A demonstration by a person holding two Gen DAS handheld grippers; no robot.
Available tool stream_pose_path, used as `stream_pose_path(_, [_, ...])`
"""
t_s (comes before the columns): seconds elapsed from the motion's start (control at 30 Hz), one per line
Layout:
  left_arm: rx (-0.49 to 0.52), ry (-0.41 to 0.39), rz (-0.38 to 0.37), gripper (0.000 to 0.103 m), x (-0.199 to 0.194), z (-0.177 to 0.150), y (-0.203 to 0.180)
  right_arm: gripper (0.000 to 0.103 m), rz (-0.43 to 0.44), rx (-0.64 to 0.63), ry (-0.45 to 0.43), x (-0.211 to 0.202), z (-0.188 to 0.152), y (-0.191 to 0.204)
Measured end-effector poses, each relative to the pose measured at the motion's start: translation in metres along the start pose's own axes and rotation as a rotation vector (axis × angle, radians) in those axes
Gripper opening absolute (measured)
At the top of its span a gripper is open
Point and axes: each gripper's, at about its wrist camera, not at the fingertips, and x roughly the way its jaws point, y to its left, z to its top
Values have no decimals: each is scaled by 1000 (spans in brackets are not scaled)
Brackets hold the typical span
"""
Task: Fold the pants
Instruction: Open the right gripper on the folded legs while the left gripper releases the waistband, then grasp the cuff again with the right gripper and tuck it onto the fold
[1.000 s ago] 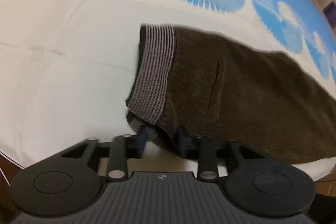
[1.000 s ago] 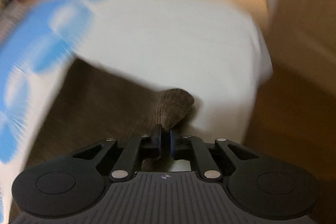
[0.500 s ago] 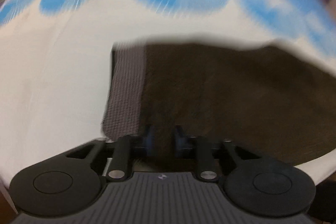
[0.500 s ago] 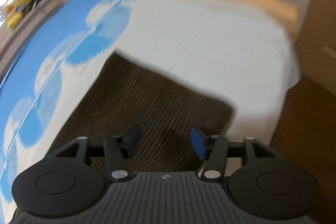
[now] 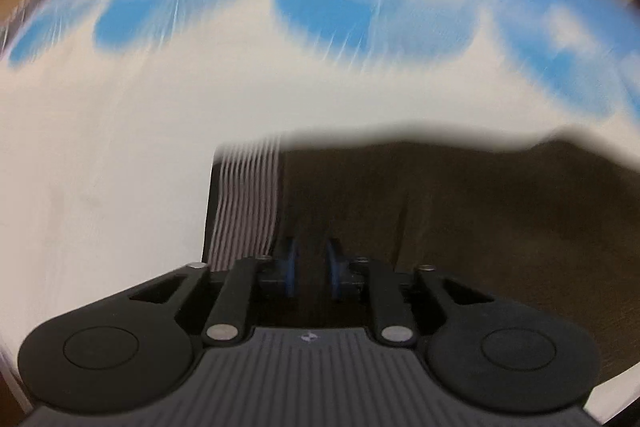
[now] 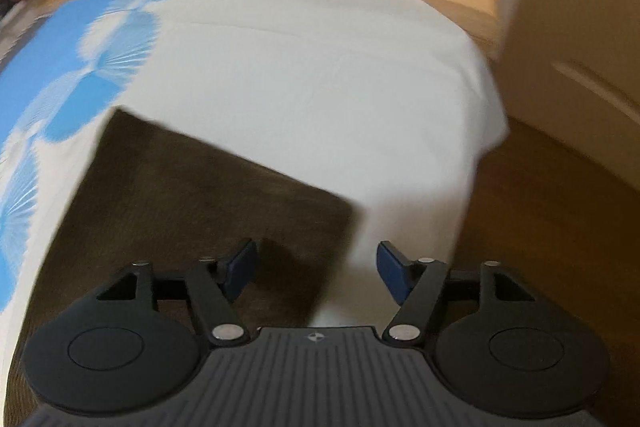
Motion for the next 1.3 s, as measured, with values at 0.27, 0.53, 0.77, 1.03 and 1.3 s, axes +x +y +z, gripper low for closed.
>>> stream_pose_path(0.27, [58, -51, 50, 37, -9, 7, -30, 72, 67, 115, 36, 18, 2, -18])
stream_pose_path(0.53, [39, -148, -19, 37, -25, 8, -30, 72, 144, 292, -34, 6, 12, -40])
stream_pose_path(0.77, [145, -227, -78, 37, -38, 3, -67, 72, 214, 295, 54, 23, 7, -40])
stream_pose_path(1.03, [249, -248, -73, 37, -38, -4, -96, 50, 203, 148, 13, 28, 3, -18])
stream_pose_path(1.3, [250, -242, -95, 37, -37, -3, -94, 17, 215, 155, 2, 28, 2, -19])
